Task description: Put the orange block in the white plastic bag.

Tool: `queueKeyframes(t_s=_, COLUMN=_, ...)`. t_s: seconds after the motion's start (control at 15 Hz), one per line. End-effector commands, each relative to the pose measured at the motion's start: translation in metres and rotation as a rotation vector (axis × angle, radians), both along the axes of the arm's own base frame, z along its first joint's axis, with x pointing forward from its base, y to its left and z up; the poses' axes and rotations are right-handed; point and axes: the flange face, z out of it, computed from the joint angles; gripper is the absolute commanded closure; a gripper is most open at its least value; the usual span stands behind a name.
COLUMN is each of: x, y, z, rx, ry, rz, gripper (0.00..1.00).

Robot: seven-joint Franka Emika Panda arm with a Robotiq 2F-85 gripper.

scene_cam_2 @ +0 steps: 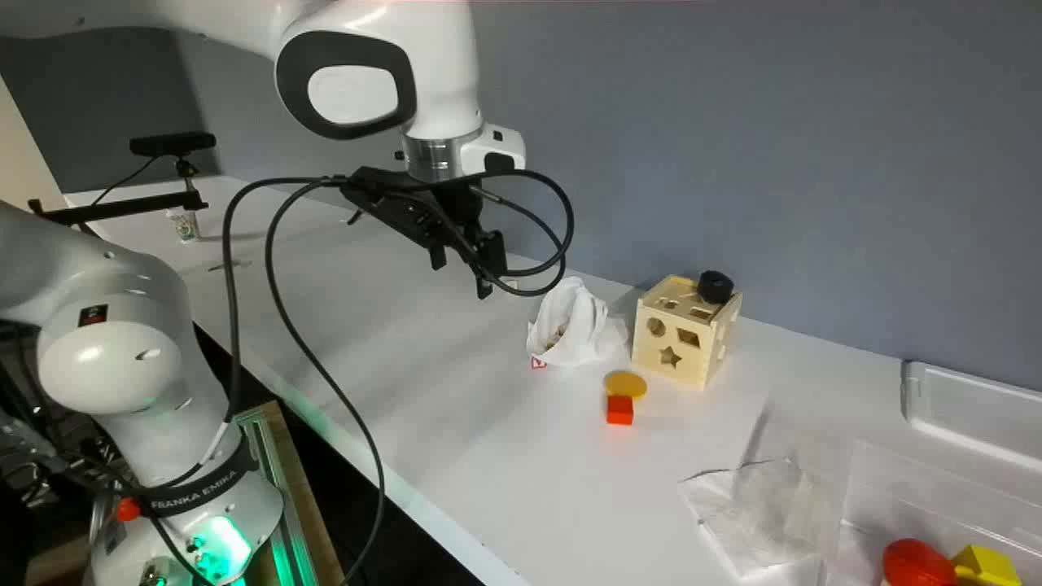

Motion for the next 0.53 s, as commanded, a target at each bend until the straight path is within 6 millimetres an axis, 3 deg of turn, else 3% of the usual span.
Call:
queueKeyframes(t_s=0.0, x=0.000, y=0.000, z=0.001, rx=0.000, ry=0.001, rz=0.000, gripper=0.00)
queueKeyframes(t_s=0.33, x=0.000, y=0.000, z=0.001, rx=0.000, ry=0.001, rz=0.000, gripper=0.00)
queueKeyframes(t_s=0.47, x=0.015, y=-0.010, z=-0.011, rx=-0.076, ry=-0.071, rz=-0.042, gripper=0.00)
